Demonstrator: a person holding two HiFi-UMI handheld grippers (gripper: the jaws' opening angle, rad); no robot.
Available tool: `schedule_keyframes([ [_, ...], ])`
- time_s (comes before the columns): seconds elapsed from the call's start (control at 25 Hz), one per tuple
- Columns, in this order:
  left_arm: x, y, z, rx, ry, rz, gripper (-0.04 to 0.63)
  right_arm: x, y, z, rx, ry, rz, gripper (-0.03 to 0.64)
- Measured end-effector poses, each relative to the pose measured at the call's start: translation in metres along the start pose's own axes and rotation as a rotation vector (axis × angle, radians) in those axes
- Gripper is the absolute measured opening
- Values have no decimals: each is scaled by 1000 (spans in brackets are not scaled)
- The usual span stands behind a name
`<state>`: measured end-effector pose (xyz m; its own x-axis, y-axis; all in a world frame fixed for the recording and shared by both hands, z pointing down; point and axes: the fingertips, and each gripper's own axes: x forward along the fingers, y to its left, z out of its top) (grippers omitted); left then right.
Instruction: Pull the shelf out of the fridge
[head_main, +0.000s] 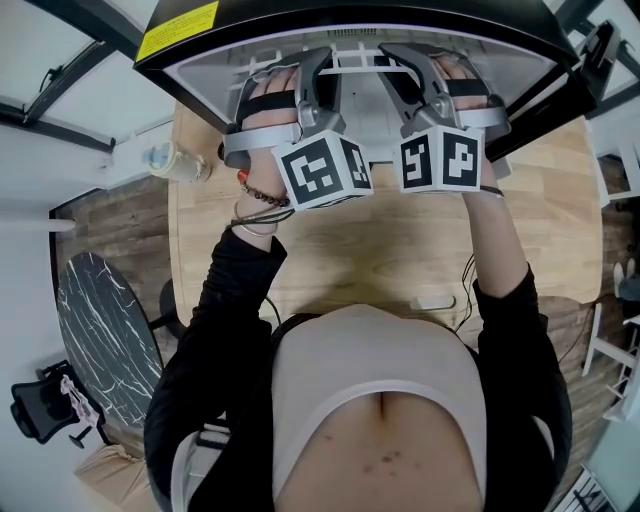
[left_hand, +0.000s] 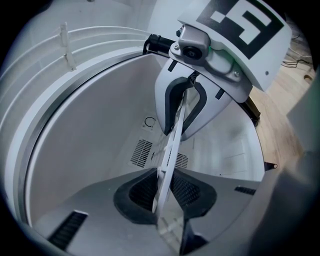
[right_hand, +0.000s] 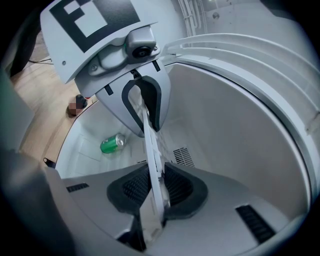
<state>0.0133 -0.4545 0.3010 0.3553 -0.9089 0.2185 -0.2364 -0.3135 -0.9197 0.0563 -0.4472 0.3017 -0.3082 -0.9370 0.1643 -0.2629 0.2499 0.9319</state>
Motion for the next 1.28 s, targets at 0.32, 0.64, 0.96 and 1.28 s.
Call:
schedule_keyframes([
  [0.32, 0, 0, 0, -2, 0, -3, 78, -1, 0, 0, 6, 1, 6, 84],
  [0.64, -4, -1, 1, 3, -3, -1, 78, -4, 1, 1, 1, -2, 2, 84],
  [0.96, -7, -1, 2, 1, -3, 3, 78, -7, 1, 3, 6, -4, 5, 84],
  [1.28, -11, -2, 2, -1, -3, 6, 78, -10, 2, 4, 7, -8, 9, 84],
])
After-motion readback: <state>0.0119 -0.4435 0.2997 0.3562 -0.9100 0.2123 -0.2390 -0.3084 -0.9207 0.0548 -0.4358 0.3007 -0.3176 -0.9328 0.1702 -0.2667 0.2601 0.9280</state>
